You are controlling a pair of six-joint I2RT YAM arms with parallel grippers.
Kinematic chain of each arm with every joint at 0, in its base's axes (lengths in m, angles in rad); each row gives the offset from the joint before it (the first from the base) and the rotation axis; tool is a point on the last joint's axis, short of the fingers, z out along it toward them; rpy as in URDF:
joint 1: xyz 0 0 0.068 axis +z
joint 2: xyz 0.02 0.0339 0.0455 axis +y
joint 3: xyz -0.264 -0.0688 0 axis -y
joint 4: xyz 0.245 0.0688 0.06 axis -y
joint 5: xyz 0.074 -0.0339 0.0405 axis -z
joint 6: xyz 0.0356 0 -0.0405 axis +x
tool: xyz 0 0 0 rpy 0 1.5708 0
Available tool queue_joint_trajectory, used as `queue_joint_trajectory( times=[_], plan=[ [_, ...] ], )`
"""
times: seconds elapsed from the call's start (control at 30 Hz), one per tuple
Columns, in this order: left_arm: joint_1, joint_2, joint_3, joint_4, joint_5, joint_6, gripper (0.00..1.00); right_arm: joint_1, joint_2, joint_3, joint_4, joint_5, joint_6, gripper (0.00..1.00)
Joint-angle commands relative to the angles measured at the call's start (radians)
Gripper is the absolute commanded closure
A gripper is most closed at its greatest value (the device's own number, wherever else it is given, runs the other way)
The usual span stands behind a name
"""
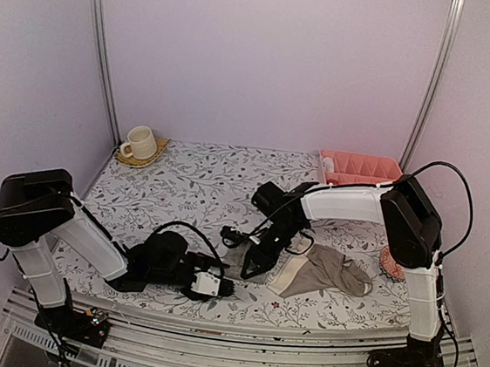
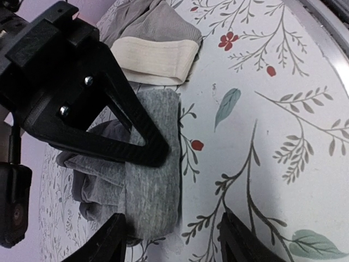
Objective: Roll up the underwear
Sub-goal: Roll the underwear at the center of the board.
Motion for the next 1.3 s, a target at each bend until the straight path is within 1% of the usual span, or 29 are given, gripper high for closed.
queue_joint_trajectory(
  times=[0.0, 0.23, 0.37, 0.53, 0.73, 0.83, 0.97, 1.07, 1.27],
  plan=[
    [-0.039, 0.062, 0.018, 0.11, -0.133, 0.035, 0.4, 0.003, 0.035, -0.013, -0.02, -0.015, 0.0, 0.87],
    [-0.072, 0.127, 0.028, 0.136, -0.17, 0.065, 0.4, 0.003, 0.04, -0.012, -0.021, -0.015, -0.001, 0.87],
    [-0.08, 0.168, 0.042, 0.139, -0.201, 0.079, 0.46, 0.002, 0.044, -0.014, -0.022, -0.013, -0.003, 0.87],
    [-0.082, 0.187, 0.045, 0.137, -0.207, 0.09, 0.7, 0.002, 0.041, -0.014, -0.023, -0.007, -0.004, 0.87],
    [-0.083, 0.192, 0.059, 0.103, -0.21, 0.082, 0.92, 0.001, 0.029, -0.019, -0.021, 0.002, -0.006, 0.86],
    [-0.082, 0.186, 0.073, 0.056, -0.197, 0.067, 1.0, 0.001, 0.0, -0.038, -0.001, 0.027, 0.005, 0.75],
    [-0.076, 0.161, 0.109, -0.067, -0.154, 0.029, 1.0, 0.001, -0.111, -0.109, 0.067, 0.076, 0.045, 0.61],
    [-0.065, 0.148, 0.146, -0.172, -0.106, -0.003, 1.0, 0.001, -0.21, -0.178, 0.123, 0.102, 0.077, 0.56],
    [-0.009, 0.118, 0.232, -0.373, 0.022, -0.084, 1.0, 0.001, -0.408, -0.365, 0.26, 0.218, 0.155, 0.47]
  ],
)
